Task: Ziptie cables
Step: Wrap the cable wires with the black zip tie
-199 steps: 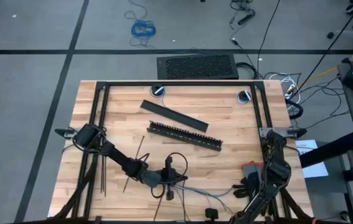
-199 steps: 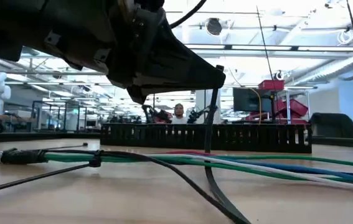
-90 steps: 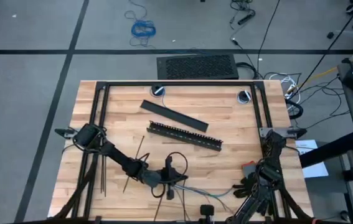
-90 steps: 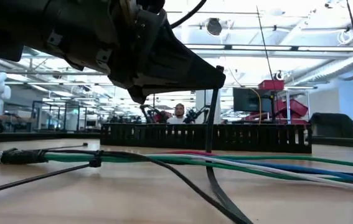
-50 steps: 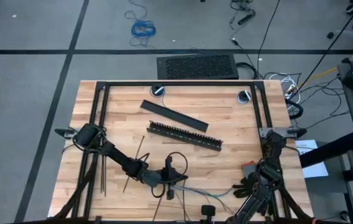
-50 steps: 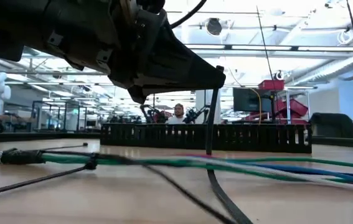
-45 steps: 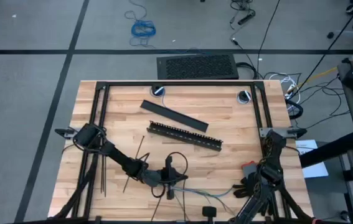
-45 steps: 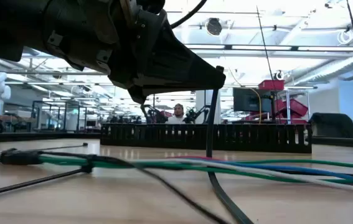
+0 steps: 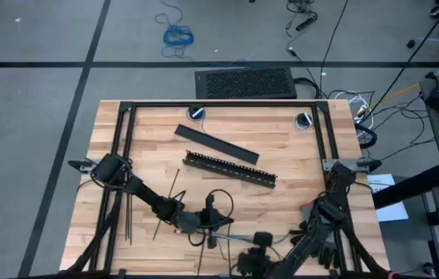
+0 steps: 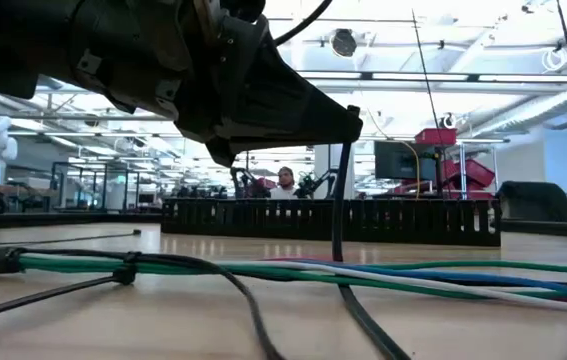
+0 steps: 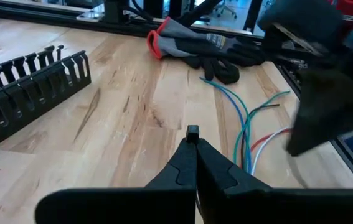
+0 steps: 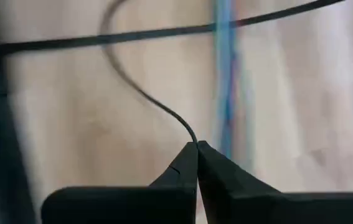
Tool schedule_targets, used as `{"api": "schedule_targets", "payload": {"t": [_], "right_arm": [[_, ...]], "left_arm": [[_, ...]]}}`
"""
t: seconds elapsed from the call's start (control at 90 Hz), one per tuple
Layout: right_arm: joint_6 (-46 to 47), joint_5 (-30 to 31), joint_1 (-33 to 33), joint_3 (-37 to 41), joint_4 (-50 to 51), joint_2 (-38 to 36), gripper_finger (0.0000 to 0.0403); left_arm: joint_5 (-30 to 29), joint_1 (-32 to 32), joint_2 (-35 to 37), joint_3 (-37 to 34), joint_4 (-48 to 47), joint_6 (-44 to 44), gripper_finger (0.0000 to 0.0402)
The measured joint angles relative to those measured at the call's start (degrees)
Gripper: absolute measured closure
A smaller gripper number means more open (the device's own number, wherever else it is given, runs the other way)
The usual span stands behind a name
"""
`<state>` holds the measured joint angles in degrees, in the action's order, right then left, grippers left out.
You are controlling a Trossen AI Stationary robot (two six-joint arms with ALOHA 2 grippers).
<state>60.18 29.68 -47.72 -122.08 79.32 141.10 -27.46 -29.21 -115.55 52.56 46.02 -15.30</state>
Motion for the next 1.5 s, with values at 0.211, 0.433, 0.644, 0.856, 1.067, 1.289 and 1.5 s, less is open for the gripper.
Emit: {"api": "schedule_targets", "payload": {"t": [0.211, 0.433, 0.644, 0.856, 1.067, 1.289, 1.5], "right_arm": [[2.50, 3.02, 2.02, 0.00, 8.34, 0.00, 0.0403], [5.15, 3.16, 2.75, 0.82, 10.61, 0.02, 0.0403], [6.44, 1.91, 3.21, 3.04, 10.62, -0.04, 0.0403], [12.46, -2.04, 2.25, 7.51, 10.72, -0.04, 0.0403], [18.45, -3.03, 0.25, 11.25, 10.22, 0.00, 0.0403], [20.65, -0.47, -0.61, 14.55, 10.12, -0.31, 0.0403], [22.24, 5.91, -2.54, 14.78, 10.61, -0.18, 0.0400]], "left_arm": [[0.00, 0.00, 0.00, 0.00, 0.00, 0.64, 0.0402], [0.00, 0.00, 0.00, 0.00, -0.02, 0.66, 0.0402], [0.00, 0.00, 0.00, 0.00, 0.03, 0.64, 0.0402], [-2.85, 0.35, 0.00, 0.00, 0.11, 0.66, 0.0402], [-2.96, 2.80, 0.00, 0.00, 0.20, 0.67, 0.0402], [-2.87, 4.64, 0.00, 0.00, 0.42, -0.69, 0.0402], [-1.83, 4.73, 0.00, 0.00, -0.15, -6.72, 0.0402]]}}
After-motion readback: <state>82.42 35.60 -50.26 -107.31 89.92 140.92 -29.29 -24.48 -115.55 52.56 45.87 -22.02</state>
